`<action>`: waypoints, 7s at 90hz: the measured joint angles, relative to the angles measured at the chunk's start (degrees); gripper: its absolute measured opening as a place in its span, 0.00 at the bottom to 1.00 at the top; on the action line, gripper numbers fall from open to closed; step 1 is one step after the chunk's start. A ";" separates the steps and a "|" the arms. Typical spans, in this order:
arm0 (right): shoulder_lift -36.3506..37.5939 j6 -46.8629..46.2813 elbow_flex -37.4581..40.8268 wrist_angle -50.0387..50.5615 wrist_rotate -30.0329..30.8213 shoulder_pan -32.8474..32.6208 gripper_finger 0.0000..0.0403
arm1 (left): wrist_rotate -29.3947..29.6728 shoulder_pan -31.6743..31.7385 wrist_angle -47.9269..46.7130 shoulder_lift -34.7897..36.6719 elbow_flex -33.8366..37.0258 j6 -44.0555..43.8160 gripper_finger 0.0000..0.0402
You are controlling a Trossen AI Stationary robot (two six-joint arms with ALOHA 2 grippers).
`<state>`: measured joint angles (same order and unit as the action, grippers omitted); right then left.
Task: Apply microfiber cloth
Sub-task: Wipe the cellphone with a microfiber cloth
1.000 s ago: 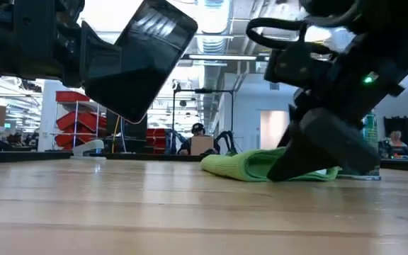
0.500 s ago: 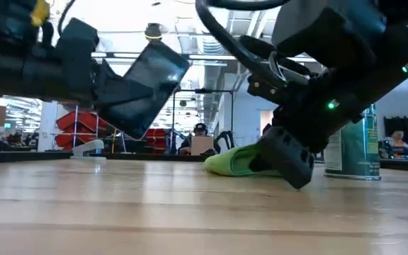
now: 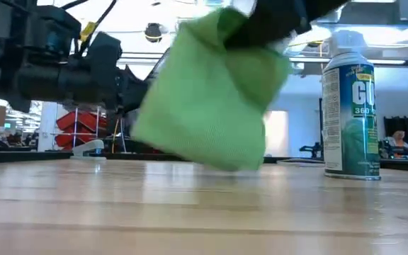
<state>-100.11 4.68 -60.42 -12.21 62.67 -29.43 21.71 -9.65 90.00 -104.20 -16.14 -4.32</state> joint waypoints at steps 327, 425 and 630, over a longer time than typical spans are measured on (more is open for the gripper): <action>1.33 -2.35 -0.08 -3.71 -10.63 6.85 0.00 | -1.87 1.49 -0.27 -0.02 -6.19 1.05 0.00; 1.35 2.37 -0.09 -2.71 -5.21 6.05 0.00 | -1.85 1.49 -1.61 -0.02 -6.19 0.47 0.00; 4.15 11.83 -0.04 -1.47 12.09 14.80 0.19 | 2.54 1.97 -0.12 6.78 1.17 10.28 0.01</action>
<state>-95.96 16.51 -60.47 -13.68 74.77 -14.63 24.25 -7.68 89.87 -97.43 -14.97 5.96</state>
